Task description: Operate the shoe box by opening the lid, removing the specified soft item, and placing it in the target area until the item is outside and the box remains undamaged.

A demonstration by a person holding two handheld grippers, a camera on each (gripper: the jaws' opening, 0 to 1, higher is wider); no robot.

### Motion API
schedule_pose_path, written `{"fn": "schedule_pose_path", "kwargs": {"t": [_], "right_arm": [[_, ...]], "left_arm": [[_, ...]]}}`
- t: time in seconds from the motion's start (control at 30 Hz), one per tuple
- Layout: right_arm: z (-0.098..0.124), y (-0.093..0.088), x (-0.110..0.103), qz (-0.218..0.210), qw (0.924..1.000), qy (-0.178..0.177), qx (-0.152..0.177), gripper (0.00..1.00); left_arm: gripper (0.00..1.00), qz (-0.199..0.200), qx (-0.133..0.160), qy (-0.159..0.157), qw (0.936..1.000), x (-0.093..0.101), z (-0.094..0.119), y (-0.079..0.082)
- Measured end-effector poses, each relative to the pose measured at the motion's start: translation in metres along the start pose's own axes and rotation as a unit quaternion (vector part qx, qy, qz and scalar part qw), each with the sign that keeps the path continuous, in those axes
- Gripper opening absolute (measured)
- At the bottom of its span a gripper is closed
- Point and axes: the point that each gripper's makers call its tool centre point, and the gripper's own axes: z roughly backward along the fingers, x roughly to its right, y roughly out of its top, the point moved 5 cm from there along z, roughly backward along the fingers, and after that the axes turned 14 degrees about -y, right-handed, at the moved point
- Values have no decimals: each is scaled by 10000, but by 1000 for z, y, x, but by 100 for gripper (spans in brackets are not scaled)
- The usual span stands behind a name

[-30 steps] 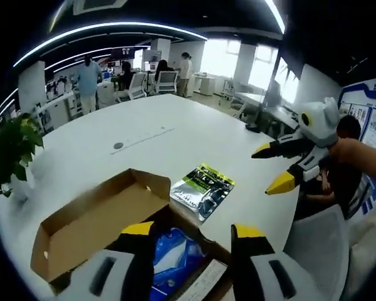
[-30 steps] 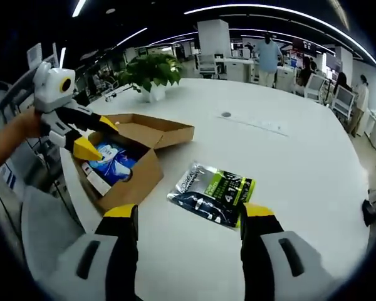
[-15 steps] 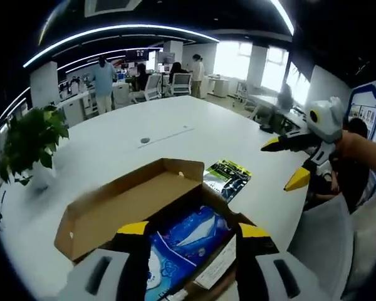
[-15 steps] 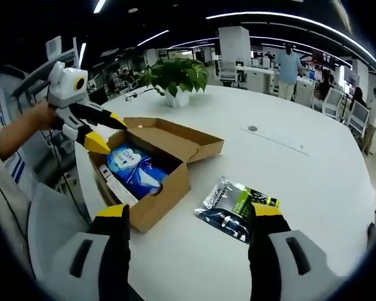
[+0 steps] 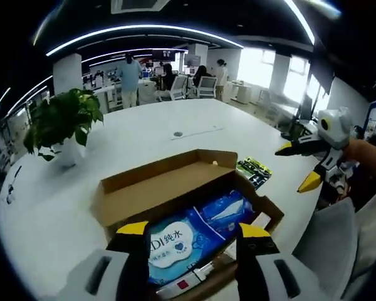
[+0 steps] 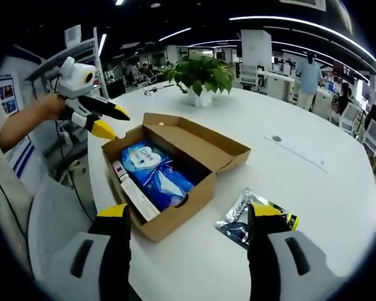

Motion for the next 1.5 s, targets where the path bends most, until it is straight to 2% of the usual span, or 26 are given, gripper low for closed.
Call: {"fn": "schedule_pose_path", "kwargs": {"t": [0.27, 0.6, 0.7, 0.73, 0.83, 0.93, 1.1, 1.27, 1.4, 1.5], "right_arm": [[-16, 8, -18, 2, 9998, 210, 30, 66], [-37, 15, -38, -78, 9990, 432, 46, 57], [-43, 16, -43, -61, 9988, 474, 49, 55], [-52, 17, -49, -91, 9985, 538, 16, 51], [-57, 19, -54, -173, 9982, 571, 35, 43], [-64, 21, -60, -192, 9980, 603, 15, 43], [-75, 19, -68, -146, 9977, 653, -105, 40], [-86, 19, -76, -174, 9970, 728, -198, 35], [-96, 20, -84, -212, 9962, 797, -271, 33], [-102, 20, -89, -209, 9956, 855, -315, 31]], "left_arm": [[54, 139, -76, 316, 9994, -15, 17, -20], [47, 267, -214, 696, 9970, -34, 30, -47], [42, 356, -246, 826, 9956, -39, 34, -54], [36, 565, -248, 986, 9932, -45, 37, -63], [31, 744, -308, 1078, 9909, -49, 38, -71], [26, 994, -320, 1168, 9876, -53, 39, -80], [15, 1133, -334, 1202, 9857, -56, 38, -86], [11, 1243, -313, 1244, 9839, -60, 37, -90], [4, 1259, -331, 1343, 9824, -65, 39, -93], [4, 1334, -272, 1312, 9820, -66, 39, -94]]}}
